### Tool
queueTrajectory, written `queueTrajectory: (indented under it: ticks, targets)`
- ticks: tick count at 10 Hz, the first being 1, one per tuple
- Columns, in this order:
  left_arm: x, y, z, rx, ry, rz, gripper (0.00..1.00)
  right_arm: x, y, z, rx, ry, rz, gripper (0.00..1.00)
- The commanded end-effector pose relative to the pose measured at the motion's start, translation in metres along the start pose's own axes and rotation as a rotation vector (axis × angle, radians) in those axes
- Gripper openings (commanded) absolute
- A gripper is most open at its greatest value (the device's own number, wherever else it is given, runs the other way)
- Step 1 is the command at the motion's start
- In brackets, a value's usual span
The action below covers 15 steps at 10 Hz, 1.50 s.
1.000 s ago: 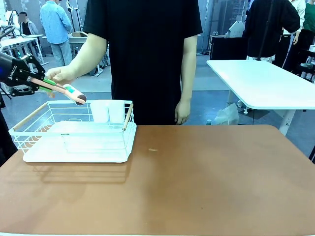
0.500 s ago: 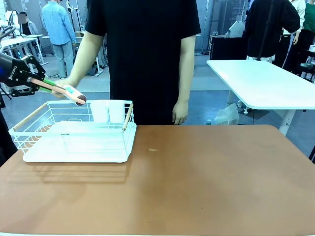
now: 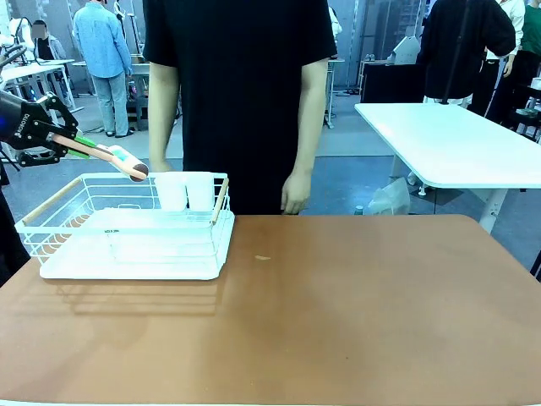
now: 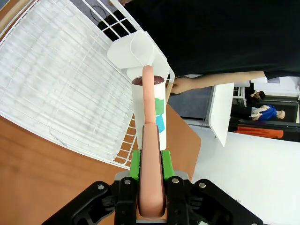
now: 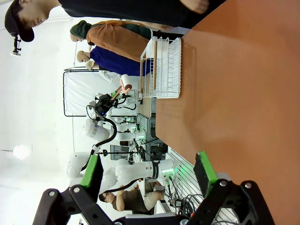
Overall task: Clean the table.
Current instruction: Clean the table with the Lint Roller when the human lifts the Dish drying rack.
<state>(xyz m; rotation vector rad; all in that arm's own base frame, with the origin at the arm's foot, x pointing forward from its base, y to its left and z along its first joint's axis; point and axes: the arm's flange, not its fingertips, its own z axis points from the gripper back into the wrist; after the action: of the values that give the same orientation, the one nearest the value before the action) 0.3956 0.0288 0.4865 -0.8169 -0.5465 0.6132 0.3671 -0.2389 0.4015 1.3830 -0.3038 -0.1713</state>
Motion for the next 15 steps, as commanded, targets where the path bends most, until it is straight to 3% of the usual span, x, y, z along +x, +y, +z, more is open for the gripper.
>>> queueTrajectory:
  ticks: [1,15]
  targets:
    - [0.0001,-0.0005,0.0002,0.003,-0.004,-0.003,0.0,-0.0003,0.0027,0.0001,0.005,0.002,0.0,1.0]
    - [0.0001,-0.0005,0.0002,0.003,-0.004,-0.003,0.0,-0.0003,0.0027,0.0001,0.005,0.002,0.0,1.0]
